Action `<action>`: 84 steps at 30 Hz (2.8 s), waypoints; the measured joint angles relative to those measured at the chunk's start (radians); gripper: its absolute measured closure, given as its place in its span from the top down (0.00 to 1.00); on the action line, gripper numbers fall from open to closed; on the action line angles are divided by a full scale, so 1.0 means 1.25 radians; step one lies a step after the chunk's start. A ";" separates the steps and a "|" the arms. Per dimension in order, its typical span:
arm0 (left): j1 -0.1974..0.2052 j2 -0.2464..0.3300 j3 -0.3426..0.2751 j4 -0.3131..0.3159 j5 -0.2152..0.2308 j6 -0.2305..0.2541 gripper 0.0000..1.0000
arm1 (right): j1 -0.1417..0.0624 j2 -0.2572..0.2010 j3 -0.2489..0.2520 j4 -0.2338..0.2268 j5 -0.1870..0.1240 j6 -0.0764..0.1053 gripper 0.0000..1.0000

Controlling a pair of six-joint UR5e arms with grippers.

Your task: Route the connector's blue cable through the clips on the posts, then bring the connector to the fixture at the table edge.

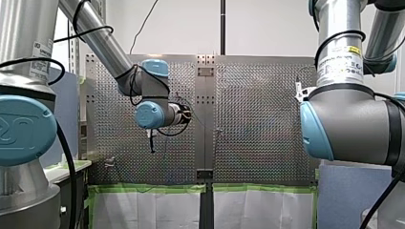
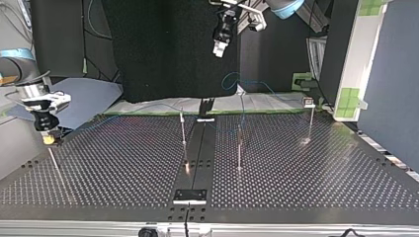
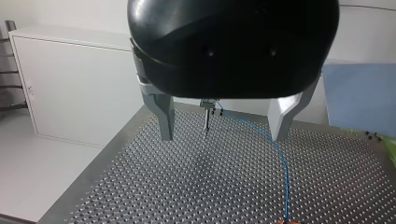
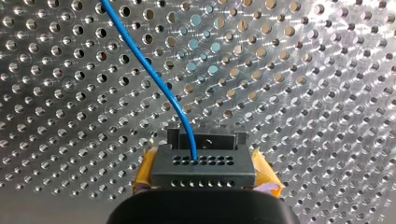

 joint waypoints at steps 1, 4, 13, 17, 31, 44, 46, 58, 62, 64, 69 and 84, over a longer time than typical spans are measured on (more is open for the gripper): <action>0.000 0.000 0.000 0.000 0.000 0.000 1.00 | 0.000 0.002 -0.001 0.000 0.000 0.001 0.00; 0.002 0.000 0.000 0.000 0.000 0.000 1.00 | 0.001 0.011 -0.005 0.002 0.001 0.000 0.00; 0.004 -0.001 0.000 0.001 0.000 0.000 1.00 | 0.002 0.020 -0.013 0.002 0.002 -0.003 0.00; 0.006 -0.001 0.000 0.001 0.002 0.000 1.00 | 0.003 0.020 -0.018 0.003 0.002 -0.002 0.00; 0.011 -0.001 0.001 0.002 0.003 0.000 1.00 | 0.011 0.022 -0.032 0.004 0.000 -0.003 0.00; 0.011 -0.001 0.001 0.007 0.003 -0.001 1.00 | 0.016 0.027 -0.033 -0.003 -0.006 -0.004 0.00; 0.011 -0.001 0.001 0.007 0.003 -0.001 1.00 | 0.016 0.027 -0.033 -0.006 -0.006 -0.004 0.00; 0.015 -0.001 0.000 0.011 0.004 -0.001 1.00 | 0.017 0.028 -0.033 -0.014 -0.002 0.001 0.09; 0.015 -0.001 0.001 0.011 0.004 -0.001 1.00 | 0.016 0.028 -0.033 -0.014 0.000 0.001 0.44; 0.016 -0.001 0.000 0.011 0.004 -0.001 1.00 | 0.016 0.028 -0.033 -0.014 0.001 -0.001 0.60; 0.016 -0.001 0.000 0.011 0.004 -0.001 1.00 | 0.016 0.028 -0.034 -0.016 0.005 -0.003 0.96; 0.019 -0.001 0.000 0.011 0.004 -0.001 1.00 | 0.018 0.030 -0.033 -0.014 0.009 -0.003 0.98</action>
